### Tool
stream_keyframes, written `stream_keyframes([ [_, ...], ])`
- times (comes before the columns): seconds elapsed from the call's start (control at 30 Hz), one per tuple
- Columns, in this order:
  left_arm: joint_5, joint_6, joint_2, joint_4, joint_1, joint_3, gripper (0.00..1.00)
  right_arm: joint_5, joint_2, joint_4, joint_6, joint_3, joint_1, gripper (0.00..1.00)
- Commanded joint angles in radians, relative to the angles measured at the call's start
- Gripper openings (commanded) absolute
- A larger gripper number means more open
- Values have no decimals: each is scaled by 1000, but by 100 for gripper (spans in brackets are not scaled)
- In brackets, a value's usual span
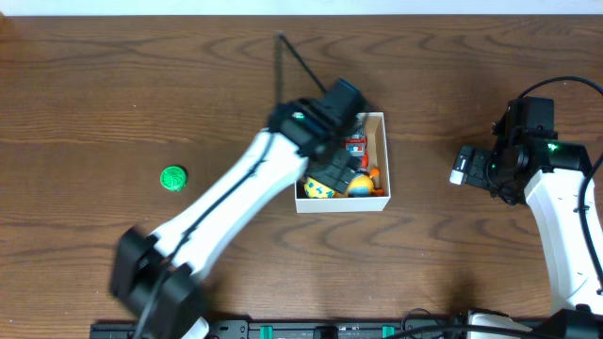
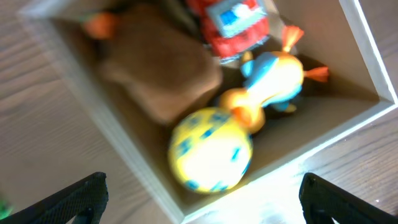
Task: Pack container
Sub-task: 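Carry the yellow ball into the box and release it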
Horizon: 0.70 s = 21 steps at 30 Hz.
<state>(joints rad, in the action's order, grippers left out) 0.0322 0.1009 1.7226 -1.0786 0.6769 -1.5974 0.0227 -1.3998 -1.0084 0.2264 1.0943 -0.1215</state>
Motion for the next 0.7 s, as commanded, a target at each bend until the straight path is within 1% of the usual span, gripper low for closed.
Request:
stream_keyframes([
  [0.0, -88, 44, -112, -50, -76, -13, 98, 3, -1, 0, -15, -4, -6, 99],
  [0.07, -105, 59, -165, -87, -139, -13, 98, 3, -1, 1, -15, -4, -6, 99],
  [0.23, -88, 81, -263, -118, -317, -13, 98, 3, -1, 3, -15, -4, -6, 99],
  [0.3, -60, 80, -274, -122, -347, -13, 98, 3, -1, 3, -15, -4, -6, 99],
  [0.4, -13, 73, -269, -122, -332, -13, 100, 3, -1, 3, -15, -4, -6, 99],
  [0.43, -5, 72, -264, -122, -316, -13, 97, 3, -1, 3, -15, -4, -6, 99],
  [0.47, -6, 72, -260, -122, -302, -13, 93, 3, -1, 3, -15, -4, -6, 99],
  [0.5, -6, 72, -257, -121, -286, -13, 75, 3, -1, 2, -15, -4, -6, 99],
  [0.53, -6, 72, -254, -116, -269, -13, 53, 3, -1, 2, -15, -4, -6, 99],
  [0.57, -5, 73, -252, -105, -253, -13, 37, 3, -1, 2, -15, -4, -6, 99],
  [0.6, -5, 73, -250, -89, -236, -13, 30, 3, -1, 2, -15, -4, -6, 99],
  [0.67, -5, 73, -243, -47, -195, -12, 26, 3, -1, 3, -15, -4, -6, 99],
])
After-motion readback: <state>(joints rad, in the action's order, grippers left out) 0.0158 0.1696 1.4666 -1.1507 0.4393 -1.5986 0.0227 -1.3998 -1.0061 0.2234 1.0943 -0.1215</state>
